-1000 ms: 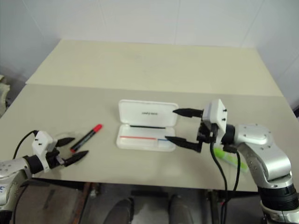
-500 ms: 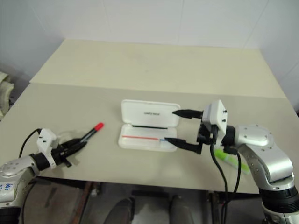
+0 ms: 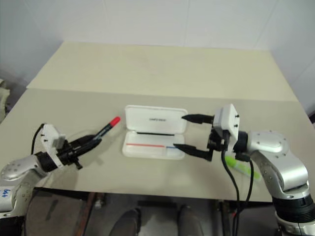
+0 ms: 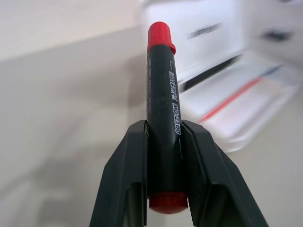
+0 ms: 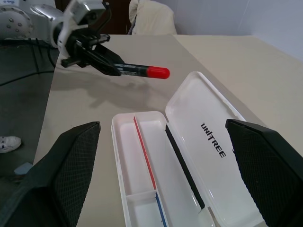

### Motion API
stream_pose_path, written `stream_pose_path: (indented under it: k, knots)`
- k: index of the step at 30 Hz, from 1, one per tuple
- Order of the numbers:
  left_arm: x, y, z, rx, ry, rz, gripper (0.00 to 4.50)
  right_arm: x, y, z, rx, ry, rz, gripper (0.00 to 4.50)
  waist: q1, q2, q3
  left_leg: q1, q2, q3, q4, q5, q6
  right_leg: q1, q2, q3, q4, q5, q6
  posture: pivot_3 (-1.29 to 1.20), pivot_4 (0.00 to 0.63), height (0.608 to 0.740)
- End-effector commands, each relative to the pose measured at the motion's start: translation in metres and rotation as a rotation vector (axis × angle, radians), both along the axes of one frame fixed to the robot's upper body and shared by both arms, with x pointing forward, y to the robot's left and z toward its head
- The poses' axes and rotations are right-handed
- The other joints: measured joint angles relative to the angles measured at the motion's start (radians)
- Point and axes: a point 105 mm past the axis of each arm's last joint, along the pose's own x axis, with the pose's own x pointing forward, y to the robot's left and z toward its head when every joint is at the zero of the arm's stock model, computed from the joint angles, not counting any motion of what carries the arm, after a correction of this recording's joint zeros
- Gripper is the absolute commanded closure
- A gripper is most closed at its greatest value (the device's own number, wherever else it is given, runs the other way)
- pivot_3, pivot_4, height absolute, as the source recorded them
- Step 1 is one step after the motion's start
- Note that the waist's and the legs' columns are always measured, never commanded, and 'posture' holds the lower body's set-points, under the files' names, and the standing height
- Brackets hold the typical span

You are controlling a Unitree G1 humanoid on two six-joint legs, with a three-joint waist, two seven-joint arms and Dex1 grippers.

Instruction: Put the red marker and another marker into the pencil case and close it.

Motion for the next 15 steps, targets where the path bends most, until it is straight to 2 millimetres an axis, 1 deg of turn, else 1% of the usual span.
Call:
stream_pose_path:
  k: [1, 3, 5, 8, 12, 15]
  knots:
    - [-0.015, -0.011, 0.014, 0.045, -0.019, -0.125, 3.92, -0.001, 0.001, 0.007, 0.021, -0.037, 0.001, 0.00, -0.003, 0.000, 0.000, 0.000, 0.000, 0.000, 0.000, 0.000, 0.000, 0.000, 0.000, 0.000, 0.000, 0.000, 0.000, 0.00, 0.150, 0.740]
    - [-0.025, -0.019, 0.006, 0.171, -0.007, -0.244, 3.92, -0.001, 0.001, 0.007, 0.022, -0.037, -0.001, 0.00, -0.007, 0.000, 0.000, 0.000, 0.000, 0.000, 0.000, 0.000, 0.000, 0.000, 0.000, 0.000, 0.000, 0.000, 0.000, 0.00, 0.150, 0.740]
    - [-0.025, -0.024, -0.001, 0.260, -0.013, -0.310, 3.92, -0.001, 0.001, 0.006, 0.024, -0.037, -0.005, 0.00, -0.009, 0.000, 0.000, 0.000, 0.000, 0.000, 0.000, 0.000, 0.000, 0.000, 0.000, 0.000, -0.001, 0.000, 0.000, 0.00, 0.150, 0.740]
    - [-0.018, -0.033, 0.000, 0.259, -0.032, -0.336, 3.92, -0.001, 0.001, 0.006, 0.029, -0.040, -0.013, 0.00, -0.011, 0.000, 0.000, -0.001, 0.000, 0.001, 0.000, 0.000, 0.000, 0.000, 0.000, 0.000, -0.002, 0.000, -0.001, 0.00, 0.150, 0.740]
    - [-0.012, -0.064, 0.001, 0.293, -0.063, -0.465, 3.92, -0.007, 0.002, 0.004, 0.042, -0.042, -0.037, 0.00, -0.008, 0.000, 0.000, -0.001, 0.000, 0.001, 0.000, 0.000, 0.000, 0.000, 0.000, 0.000, -0.002, 0.000, 0.000, 0.00, 0.150, 0.740]
    - [-0.006, -0.074, 0.004, 0.293, -0.071, -0.505, 3.92, -0.009, 0.001, 0.004, 0.046, -0.045, -0.059, 0.00, -0.011, 0.000, 0.000, -0.001, 0.000, 0.001, 0.000, 0.000, 0.000, 0.000, 0.000, 0.000, -0.002, 0.000, 0.000, 0.00, 0.150, 0.740]
